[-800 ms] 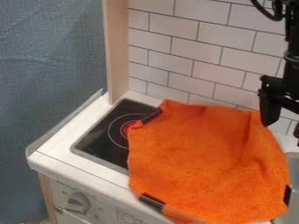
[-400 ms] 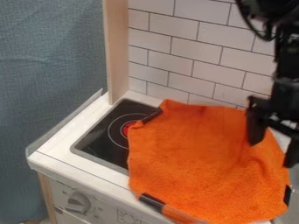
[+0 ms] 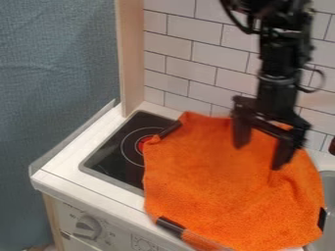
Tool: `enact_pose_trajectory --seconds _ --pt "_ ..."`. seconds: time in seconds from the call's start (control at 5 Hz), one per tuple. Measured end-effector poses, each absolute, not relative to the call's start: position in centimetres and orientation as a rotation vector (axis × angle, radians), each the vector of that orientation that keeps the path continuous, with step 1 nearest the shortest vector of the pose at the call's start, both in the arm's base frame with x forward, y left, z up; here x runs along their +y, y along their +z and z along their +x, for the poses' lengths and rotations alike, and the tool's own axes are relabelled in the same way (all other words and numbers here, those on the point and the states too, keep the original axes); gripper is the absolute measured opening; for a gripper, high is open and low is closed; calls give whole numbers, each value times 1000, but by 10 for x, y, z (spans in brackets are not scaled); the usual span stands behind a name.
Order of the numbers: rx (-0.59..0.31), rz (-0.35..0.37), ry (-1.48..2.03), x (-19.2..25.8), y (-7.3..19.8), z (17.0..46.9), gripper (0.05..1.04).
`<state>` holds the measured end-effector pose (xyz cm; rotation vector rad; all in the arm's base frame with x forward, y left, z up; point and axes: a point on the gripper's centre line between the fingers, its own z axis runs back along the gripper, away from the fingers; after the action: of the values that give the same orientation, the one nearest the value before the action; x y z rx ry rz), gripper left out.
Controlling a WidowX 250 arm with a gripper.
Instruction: Fold the cloth from the left to the right
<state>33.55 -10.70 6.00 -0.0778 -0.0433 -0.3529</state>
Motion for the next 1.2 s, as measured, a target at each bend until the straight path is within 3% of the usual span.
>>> enact_pose_trajectory --seconds 0.2,0.4,0.8,1.2 --pt "-57 -39 -210 -54 61 338 999" --pt "-78 -51 -147 -21 59 343 999" --pt "-133 66 -131 22 40 358 999" --pt "-133 81 -119 40 15 379 999"
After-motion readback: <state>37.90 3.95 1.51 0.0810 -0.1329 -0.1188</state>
